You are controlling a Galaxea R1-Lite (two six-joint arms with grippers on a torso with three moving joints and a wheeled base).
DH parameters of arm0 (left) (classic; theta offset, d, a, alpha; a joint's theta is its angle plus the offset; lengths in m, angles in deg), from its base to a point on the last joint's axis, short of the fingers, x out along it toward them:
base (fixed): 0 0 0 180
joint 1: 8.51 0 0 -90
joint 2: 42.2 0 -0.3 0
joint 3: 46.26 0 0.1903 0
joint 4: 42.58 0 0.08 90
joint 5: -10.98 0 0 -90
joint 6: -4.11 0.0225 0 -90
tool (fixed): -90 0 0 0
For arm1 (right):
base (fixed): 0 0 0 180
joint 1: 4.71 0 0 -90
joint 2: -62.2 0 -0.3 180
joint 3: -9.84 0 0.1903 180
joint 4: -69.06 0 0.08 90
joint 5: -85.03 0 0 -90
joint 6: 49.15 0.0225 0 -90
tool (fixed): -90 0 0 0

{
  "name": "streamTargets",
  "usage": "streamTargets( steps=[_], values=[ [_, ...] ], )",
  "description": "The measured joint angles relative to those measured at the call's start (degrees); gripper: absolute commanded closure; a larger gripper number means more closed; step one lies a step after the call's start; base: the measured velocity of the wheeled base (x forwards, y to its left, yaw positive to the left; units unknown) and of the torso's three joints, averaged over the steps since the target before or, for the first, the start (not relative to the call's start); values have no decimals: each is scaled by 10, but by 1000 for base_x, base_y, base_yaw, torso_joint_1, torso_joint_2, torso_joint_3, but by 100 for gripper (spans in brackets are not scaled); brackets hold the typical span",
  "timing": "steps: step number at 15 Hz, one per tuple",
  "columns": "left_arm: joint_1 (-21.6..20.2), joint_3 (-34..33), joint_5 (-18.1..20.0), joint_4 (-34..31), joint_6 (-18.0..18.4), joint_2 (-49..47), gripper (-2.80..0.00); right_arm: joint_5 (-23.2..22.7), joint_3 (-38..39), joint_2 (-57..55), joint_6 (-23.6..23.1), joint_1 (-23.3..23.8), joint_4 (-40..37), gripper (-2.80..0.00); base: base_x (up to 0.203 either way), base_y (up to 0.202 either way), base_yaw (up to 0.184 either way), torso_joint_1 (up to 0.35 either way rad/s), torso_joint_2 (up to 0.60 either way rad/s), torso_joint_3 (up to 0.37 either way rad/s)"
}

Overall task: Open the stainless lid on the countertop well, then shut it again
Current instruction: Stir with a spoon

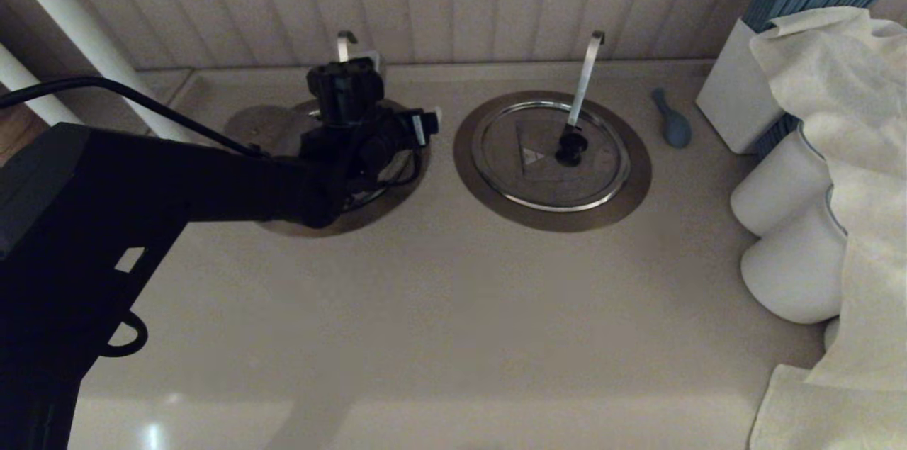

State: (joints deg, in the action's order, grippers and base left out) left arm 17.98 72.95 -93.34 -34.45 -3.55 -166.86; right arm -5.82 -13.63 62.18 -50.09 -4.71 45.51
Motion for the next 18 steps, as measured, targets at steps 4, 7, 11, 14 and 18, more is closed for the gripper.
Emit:
streamTargets(
  steps=[4,7,11,14,18],
  values=[
    [10,-1,-1,18,0,-14,-280,0,0,0,0,0,0,0,0,0,0,0,0,0],
    [10,-1,-1,24,0,-19,-280,0,0,0,0,0,0,0,0,0,0,0,0,0],
    [10,-10,-1,24,-3,-1,-280,0,0,0,0,0,0,0,0,0,0,0,0,0],
    [10,-19,-1,23,-4,28,-280,0,0,0,0,0,0,0,0,0,0,0,0,0],
    [6,-35,-2,21,4,50,-280,0,0,0,0,0,0,0,0,0,0,0,0,0]
  ],
)
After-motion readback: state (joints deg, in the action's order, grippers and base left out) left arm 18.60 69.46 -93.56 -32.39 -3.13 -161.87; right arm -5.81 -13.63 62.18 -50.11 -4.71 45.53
